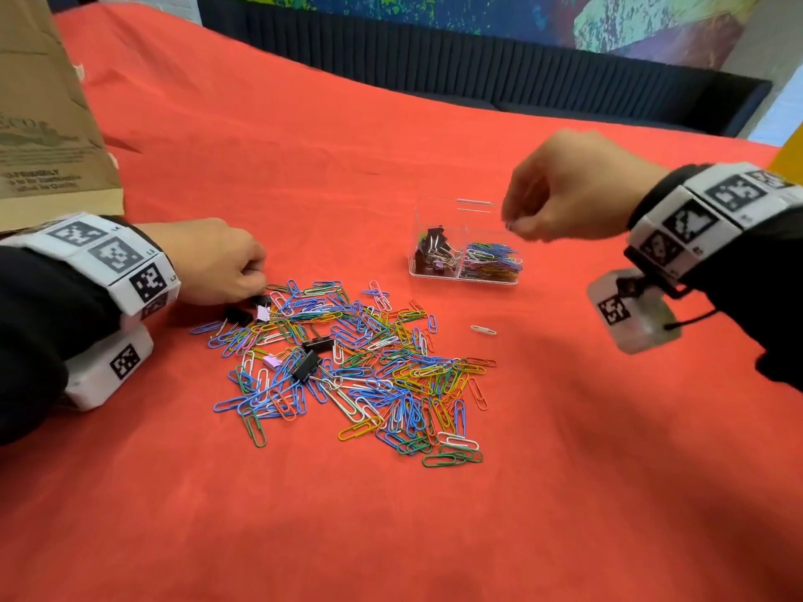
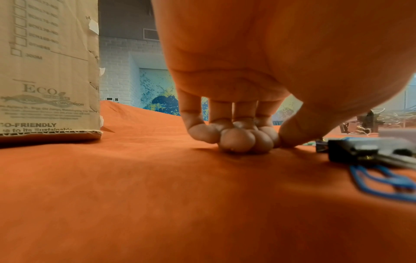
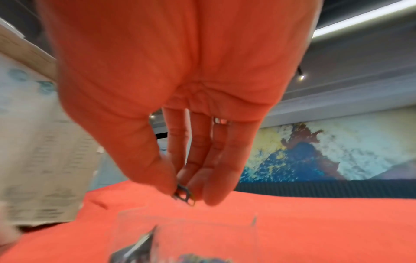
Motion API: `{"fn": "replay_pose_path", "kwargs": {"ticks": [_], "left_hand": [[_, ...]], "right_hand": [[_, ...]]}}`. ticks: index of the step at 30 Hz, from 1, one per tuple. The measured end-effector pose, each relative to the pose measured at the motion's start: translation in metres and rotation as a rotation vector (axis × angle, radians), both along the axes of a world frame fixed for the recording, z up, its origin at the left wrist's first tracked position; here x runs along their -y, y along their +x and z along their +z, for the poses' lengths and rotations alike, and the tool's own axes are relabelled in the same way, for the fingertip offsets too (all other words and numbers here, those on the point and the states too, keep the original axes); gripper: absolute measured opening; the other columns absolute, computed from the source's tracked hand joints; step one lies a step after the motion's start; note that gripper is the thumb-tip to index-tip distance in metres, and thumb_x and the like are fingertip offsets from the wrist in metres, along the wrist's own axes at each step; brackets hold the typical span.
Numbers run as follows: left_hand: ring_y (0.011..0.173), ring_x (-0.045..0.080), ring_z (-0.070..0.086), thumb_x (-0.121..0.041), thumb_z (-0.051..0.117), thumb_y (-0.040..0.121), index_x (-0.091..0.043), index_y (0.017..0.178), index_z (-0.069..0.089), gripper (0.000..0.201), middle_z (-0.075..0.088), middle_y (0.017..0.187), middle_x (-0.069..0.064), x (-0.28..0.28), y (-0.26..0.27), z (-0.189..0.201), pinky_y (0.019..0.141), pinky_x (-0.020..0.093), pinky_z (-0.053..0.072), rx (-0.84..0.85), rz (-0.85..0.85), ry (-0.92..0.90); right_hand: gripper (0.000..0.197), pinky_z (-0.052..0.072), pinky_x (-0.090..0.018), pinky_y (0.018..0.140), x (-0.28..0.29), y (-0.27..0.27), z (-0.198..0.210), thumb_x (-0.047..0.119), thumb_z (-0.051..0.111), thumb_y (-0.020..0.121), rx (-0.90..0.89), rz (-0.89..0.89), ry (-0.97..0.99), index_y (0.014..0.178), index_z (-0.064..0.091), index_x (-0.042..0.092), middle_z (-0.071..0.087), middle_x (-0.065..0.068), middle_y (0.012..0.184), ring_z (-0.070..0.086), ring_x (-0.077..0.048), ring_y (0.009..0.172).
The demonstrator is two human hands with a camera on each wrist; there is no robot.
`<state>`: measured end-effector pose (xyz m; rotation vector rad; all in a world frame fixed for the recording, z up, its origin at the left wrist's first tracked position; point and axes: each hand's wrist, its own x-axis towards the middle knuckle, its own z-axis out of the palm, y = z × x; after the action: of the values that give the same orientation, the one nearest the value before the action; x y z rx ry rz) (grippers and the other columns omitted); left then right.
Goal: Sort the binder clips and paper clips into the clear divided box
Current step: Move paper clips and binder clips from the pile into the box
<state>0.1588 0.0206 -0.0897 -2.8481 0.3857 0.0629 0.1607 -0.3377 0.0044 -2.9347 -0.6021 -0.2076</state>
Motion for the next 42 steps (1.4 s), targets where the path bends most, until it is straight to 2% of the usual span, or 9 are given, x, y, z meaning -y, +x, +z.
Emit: {"fn": "replay_pose_path", "kwargs": {"ticks": [7,13,16,19,23,27,33,37,42], "left_hand": [[0.07,0.025,0.05,-0.038,0.047,0.089,-0.02,0.07,0.051,0.026,0.055,0.068,-0.003,0.001,-0.001,0.001,0.072,0.032,0.047,-0.009,0.007,0.006],[0.069,0.025,0.049,-0.039,0.048,0.089,-0.019,0.07,0.051,0.027,0.057,0.068,-0.001,0.0,0.0,0.001,0.072,0.031,0.047,-0.017,0.011,-0.004],[0.069,0.026,0.05,-0.038,0.048,0.088,-0.019,0.07,0.051,0.027,0.062,0.073,0.001,-0.001,0.0,0.001,0.072,0.031,0.047,-0.009,0.011,-0.007],[0.069,0.025,0.05,-0.038,0.048,0.088,-0.02,0.069,0.051,0.027,0.06,0.071,0.0,0.0,0.0,0.001,0.072,0.032,0.048,-0.011,0.012,-0.013],[0.07,0.025,0.051,-0.039,0.049,0.088,-0.02,0.069,0.051,0.027,0.06,0.07,0.0,0.001,-0.001,0.0,0.073,0.031,0.048,-0.018,0.02,-0.015],[0.07,0.026,0.051,-0.038,0.049,0.088,-0.02,0.069,0.051,0.027,0.061,0.071,0.001,0.0,0.0,0.0,0.074,0.033,0.05,-0.011,0.012,-0.017],[0.067,0.026,0.051,-0.037,0.049,0.088,-0.018,0.068,0.051,0.028,0.058,0.065,-0.001,-0.001,0.001,0.0,0.07,0.032,0.048,0.0,0.003,-0.028],[0.068,0.027,0.052,-0.038,0.049,0.088,-0.019,0.067,0.051,0.028,0.061,0.069,0.001,-0.003,0.002,-0.001,0.072,0.033,0.049,-0.002,0.001,-0.037],[0.069,0.027,0.053,-0.04,0.049,0.087,-0.02,0.067,0.051,0.029,0.062,0.07,0.001,-0.003,0.002,-0.001,0.072,0.033,0.049,-0.008,0.002,-0.043]], "right_hand": [[0.011,0.056,-0.034,0.082,-0.005,0.034,-0.013,0.016,0.073,0.077,0.116,-0.06,-0.055,0.085,0.077,0.023,0.063,0.01,0.066,0.067,-0.023,0.078],[0.011,0.054,-0.03,0.077,-0.002,0.011,-0.019,0.016,0.069,0.077,0.21,0.034,0.046,0.08,0.078,0.022,0.067,0.007,0.065,0.065,-0.017,0.069],[0.013,0.055,-0.03,0.077,-0.008,-0.019,-0.036,0.019,0.068,0.08,0.009,0.129,-0.079,0.086,0.079,0.022,0.072,0.007,0.072,0.067,-0.013,0.071],[0.023,0.045,-0.018,0.076,-0.012,-0.043,-0.054,0.023,0.064,0.084,-0.19,0.25,-0.266,0.103,0.075,0.027,0.074,0.012,0.092,0.06,-0.004,0.075],[0.037,0.039,-0.007,0.073,-0.019,-0.063,-0.059,0.021,0.06,0.081,-0.26,0.343,-0.266,0.115,0.07,0.029,0.072,0.014,0.101,0.058,-0.001,0.078],[0.045,0.049,-0.016,0.075,-0.031,-0.083,-0.058,0.029,0.065,0.074,-0.299,0.461,-0.279,0.119,0.066,0.029,0.066,0.011,0.1,0.062,-0.006,0.084],[0.021,0.051,-0.036,0.069,-0.039,-0.083,-0.069,0.017,0.058,0.074,-0.224,0.457,-0.264,0.091,0.063,0.029,0.063,0.007,0.08,0.056,-0.015,0.073],[0.019,0.046,-0.026,0.059,-0.038,-0.077,-0.068,0.011,0.059,0.071,-0.231,0.405,-0.238,0.078,0.064,0.028,0.051,0.014,0.058,0.049,-0.005,0.057],[0.008,0.041,-0.011,0.055,-0.028,-0.067,-0.062,0.016,0.068,0.069,-0.246,0.338,-0.192,0.072,0.066,0.024,0.06,0.013,0.059,0.055,0.001,0.056]]}}
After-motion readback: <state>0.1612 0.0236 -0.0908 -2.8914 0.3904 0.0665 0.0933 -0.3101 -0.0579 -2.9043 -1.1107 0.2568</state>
